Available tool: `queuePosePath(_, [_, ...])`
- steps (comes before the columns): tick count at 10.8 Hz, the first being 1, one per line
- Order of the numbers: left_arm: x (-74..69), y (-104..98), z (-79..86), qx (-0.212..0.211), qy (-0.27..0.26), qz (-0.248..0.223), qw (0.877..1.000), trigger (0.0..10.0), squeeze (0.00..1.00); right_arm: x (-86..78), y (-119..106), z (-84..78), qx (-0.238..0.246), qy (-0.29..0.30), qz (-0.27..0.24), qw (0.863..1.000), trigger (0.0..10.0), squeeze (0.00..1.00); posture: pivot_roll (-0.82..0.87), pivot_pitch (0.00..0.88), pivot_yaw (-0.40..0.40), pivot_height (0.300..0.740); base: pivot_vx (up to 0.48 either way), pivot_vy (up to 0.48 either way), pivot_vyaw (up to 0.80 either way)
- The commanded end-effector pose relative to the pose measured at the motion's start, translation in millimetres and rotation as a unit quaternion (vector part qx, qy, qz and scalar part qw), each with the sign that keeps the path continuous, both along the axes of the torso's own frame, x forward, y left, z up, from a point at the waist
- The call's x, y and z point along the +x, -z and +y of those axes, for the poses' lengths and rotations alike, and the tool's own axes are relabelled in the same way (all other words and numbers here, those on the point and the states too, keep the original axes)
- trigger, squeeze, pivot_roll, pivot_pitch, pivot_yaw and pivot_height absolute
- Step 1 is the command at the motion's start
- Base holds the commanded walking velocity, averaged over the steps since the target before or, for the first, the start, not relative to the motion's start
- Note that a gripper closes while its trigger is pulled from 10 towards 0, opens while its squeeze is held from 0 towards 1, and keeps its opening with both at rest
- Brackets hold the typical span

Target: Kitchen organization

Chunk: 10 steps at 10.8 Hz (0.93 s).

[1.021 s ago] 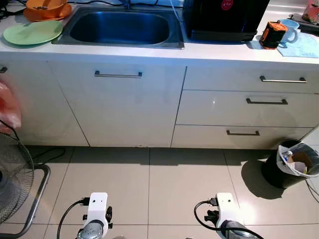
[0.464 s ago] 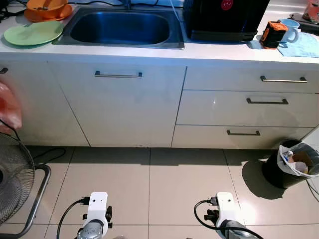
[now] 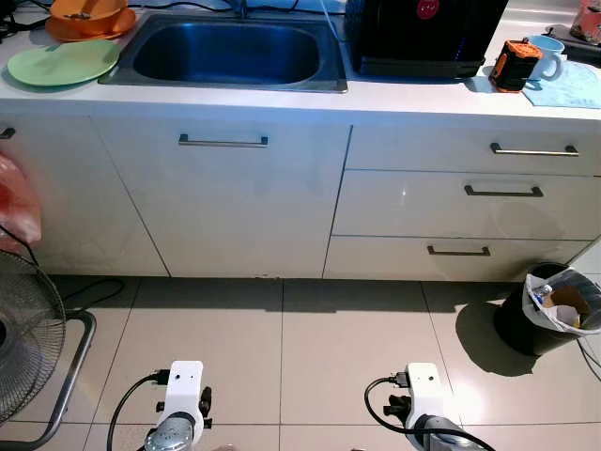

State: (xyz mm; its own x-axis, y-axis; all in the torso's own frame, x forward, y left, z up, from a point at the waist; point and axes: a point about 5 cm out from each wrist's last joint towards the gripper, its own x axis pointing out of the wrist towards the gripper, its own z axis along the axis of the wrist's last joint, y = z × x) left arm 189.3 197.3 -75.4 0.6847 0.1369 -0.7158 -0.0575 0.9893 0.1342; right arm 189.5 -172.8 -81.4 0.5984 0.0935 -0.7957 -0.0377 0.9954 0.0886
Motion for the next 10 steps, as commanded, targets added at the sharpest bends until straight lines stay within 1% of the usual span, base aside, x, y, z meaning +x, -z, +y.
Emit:
queuePosePath(1, [0.8, -0.5, 1.7, 0.002, -0.001, 0.002, 1.000, 10.0, 0.00, -0.4, 0.2, -0.6, 0.003, 0.009, 0.001, 1.000, 10.0, 0.00, 0.01, 0.063, -0.020, 0.740, 0.000, 0.000, 0.00])
queuePosePath(5, [0.6, -0.5, 3.4, 0.009, -0.007, 0.004, 1.000, 10.0, 0.00, 0.6, -0.3, -1.6, 0.002, 0.010, 0.001, 1.000, 10.0, 0.00, 0.01, 0.073, -0.026, 0.740, 0.000, 0.000, 0.00])
queuePosePath(9, [-2.0, 0.6, 5.3, 0.007, -0.017, 0.006, 1.000, 10.0, 0.00, 0.7, -0.4, -2.2, 0.001, 0.008, 0.002, 1.000, 10.0, 0.00, 0.01, 0.080, -0.030, 0.740, 0.000, 0.000, 0.00])
queuePosePath(10, [-1.5, 0.1, 7.5, 0.007, -0.021, 0.006, 1.000, 10.0, 0.00, 1.1, -0.6, -2.5, 0.000, 0.008, 0.002, 1.000, 10.0, 0.00, 0.01, 0.080, -0.032, 0.740, 0.244, 0.000, 0.00])
